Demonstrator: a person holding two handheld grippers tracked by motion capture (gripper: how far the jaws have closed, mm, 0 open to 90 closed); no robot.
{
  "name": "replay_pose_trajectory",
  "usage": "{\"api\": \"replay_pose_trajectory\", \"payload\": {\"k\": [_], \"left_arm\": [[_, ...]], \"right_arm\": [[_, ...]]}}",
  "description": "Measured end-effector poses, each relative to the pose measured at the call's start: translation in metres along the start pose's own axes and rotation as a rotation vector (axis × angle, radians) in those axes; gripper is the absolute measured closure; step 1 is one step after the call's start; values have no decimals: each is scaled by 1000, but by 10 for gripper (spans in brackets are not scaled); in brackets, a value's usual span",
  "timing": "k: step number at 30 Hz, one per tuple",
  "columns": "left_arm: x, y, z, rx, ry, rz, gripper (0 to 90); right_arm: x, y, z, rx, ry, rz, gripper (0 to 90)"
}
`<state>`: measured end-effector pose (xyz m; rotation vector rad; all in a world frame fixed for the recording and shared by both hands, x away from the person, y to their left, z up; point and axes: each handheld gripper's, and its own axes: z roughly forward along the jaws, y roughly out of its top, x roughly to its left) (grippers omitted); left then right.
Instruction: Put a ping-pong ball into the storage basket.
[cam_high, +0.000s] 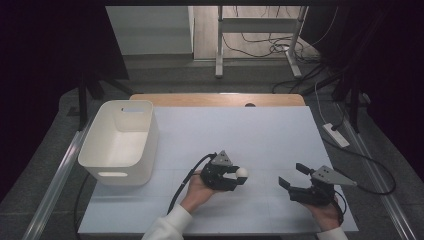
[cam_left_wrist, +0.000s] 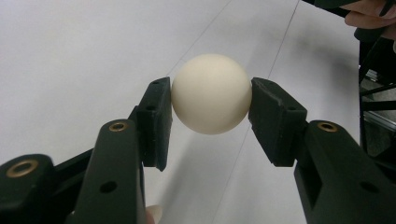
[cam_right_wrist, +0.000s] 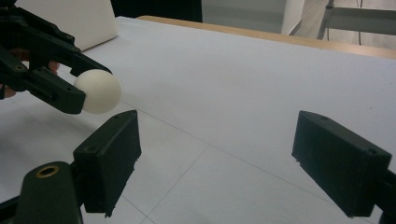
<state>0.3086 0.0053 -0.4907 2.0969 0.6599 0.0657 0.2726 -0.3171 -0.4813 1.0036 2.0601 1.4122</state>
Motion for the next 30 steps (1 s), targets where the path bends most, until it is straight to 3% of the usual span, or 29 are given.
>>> {"api": "replay_pose_trajectory", "payload": {"k": [18,30], "left_arm": [[8,-7,-17,-24,32,-29,506],[12,-8,-39,-61,70,-44,507]], "right_arm": [[1,-1,1,9,3,-4,151],[1,-1,1,13,3,-3,151]]}}
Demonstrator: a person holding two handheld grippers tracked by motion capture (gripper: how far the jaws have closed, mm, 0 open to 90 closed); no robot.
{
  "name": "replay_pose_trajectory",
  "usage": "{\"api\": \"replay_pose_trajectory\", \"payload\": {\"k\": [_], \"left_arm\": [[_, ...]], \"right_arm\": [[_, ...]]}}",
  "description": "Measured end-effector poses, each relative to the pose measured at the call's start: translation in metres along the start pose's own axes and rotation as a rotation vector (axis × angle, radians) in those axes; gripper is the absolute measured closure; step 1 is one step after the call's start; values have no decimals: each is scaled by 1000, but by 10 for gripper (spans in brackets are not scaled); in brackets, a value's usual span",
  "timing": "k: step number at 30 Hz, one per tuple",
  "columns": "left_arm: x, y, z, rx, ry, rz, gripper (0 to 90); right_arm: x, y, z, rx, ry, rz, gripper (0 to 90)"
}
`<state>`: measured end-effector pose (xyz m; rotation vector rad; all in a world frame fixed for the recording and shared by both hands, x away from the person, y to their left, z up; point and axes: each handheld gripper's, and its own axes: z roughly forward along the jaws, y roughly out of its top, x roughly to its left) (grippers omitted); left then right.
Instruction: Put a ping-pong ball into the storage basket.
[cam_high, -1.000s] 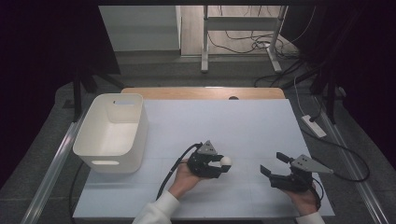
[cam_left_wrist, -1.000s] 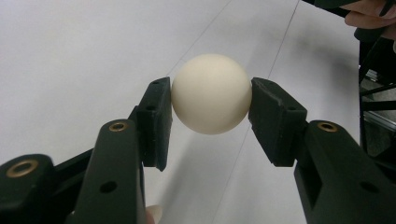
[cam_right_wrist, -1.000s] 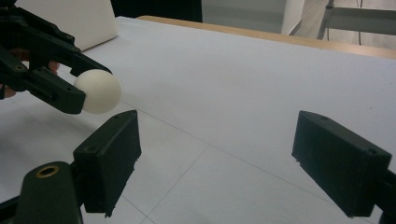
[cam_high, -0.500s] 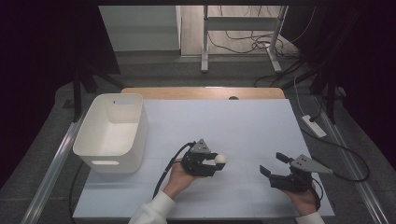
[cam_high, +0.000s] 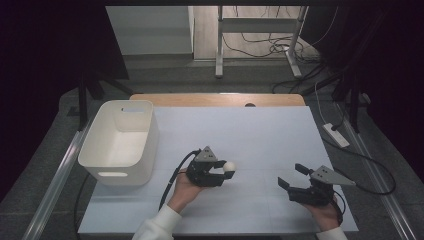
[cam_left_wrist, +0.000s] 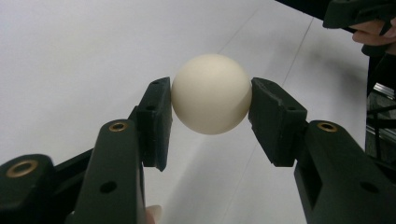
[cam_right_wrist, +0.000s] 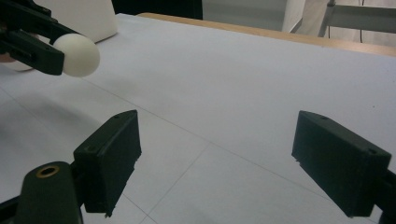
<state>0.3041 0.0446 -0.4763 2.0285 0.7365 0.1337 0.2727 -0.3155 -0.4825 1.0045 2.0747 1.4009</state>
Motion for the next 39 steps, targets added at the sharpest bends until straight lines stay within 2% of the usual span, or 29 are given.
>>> {"api": "replay_pose_trajectory", "payload": {"k": [25,39], "left_arm": [[12,-1,-43,-79,65,-29,506],[15,-1,-58,-119,86,-41,506]], "right_arm": [[2,0,1,-1,0,-1,151],[1,-1,1,2,-4,-2,152]]}}
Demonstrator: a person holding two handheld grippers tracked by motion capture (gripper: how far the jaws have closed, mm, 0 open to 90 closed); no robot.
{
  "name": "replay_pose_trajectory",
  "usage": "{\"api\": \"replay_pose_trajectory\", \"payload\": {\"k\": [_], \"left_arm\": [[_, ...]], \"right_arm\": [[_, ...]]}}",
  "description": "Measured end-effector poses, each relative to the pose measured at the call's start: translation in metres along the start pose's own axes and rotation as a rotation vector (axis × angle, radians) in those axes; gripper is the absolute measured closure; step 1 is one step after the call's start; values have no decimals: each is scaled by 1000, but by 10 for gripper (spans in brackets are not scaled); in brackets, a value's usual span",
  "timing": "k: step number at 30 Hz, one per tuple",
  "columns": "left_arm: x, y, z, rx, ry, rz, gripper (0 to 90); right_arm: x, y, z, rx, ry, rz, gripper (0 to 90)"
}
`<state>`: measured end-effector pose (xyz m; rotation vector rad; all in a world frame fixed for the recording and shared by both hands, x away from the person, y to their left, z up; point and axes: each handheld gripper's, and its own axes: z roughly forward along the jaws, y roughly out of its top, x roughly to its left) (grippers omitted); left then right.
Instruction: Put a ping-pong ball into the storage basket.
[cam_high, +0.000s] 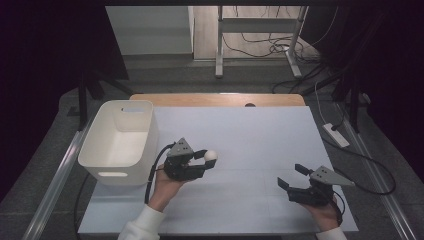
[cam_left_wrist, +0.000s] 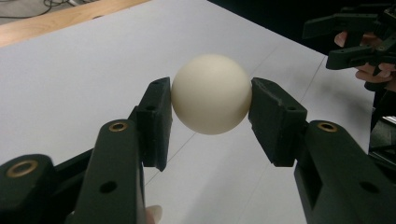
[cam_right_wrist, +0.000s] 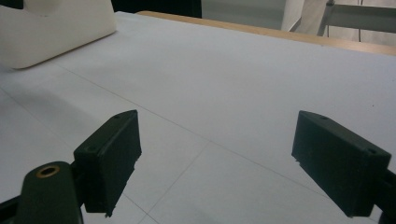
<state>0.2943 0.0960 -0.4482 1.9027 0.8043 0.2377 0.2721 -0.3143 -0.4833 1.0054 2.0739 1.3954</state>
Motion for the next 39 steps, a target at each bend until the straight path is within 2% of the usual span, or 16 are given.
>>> {"api": "replay_pose_trajectory", "payload": {"k": [13,24,39], "left_arm": [[1,4,-9,-31,22,-3,506],[5,17,-25,-77,55,6,506],[6,27,-32,-98,76,14,506]], "right_arm": [[0,0,-1,3,-5,-5,152],[0,0,-1,2,-6,-6,152],[0,0,-1,3,-7,-9,152]]}}
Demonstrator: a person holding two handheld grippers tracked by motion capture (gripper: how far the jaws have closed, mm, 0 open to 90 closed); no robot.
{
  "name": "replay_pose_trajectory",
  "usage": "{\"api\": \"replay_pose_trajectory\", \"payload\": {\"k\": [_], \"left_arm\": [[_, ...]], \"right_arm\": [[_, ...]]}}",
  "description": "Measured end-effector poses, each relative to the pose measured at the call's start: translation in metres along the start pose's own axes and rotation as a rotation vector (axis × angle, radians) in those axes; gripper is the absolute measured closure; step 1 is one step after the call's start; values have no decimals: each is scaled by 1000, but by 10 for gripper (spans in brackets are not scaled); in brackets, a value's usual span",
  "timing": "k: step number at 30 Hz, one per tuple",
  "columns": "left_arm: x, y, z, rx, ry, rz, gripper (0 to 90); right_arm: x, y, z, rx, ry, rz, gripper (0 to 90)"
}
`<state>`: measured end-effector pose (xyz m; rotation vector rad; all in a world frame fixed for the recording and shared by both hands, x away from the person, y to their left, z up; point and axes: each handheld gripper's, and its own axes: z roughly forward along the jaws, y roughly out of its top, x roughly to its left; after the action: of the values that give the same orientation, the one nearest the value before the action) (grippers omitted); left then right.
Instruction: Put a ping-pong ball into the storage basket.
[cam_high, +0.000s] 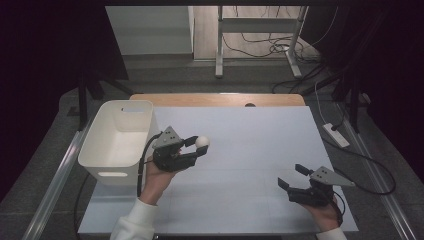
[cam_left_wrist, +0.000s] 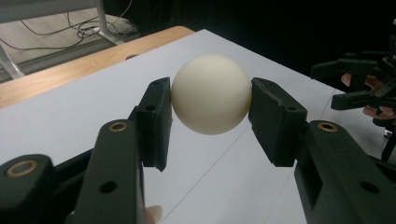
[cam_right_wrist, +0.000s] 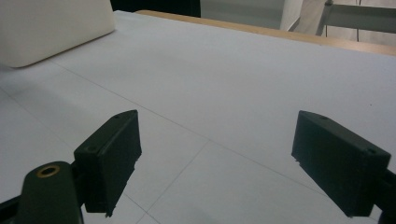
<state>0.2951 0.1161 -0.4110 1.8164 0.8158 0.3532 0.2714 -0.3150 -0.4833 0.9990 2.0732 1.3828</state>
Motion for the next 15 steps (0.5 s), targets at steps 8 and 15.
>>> {"api": "replay_pose_trajectory", "payload": {"k": [8,15], "left_arm": [[0,9,-3,-15,7,14,506],[0,17,-4,-27,8,21,506]], "right_arm": [[0,0,0,3,1,4,153],[0,0,0,-3,-1,6,153]]}}
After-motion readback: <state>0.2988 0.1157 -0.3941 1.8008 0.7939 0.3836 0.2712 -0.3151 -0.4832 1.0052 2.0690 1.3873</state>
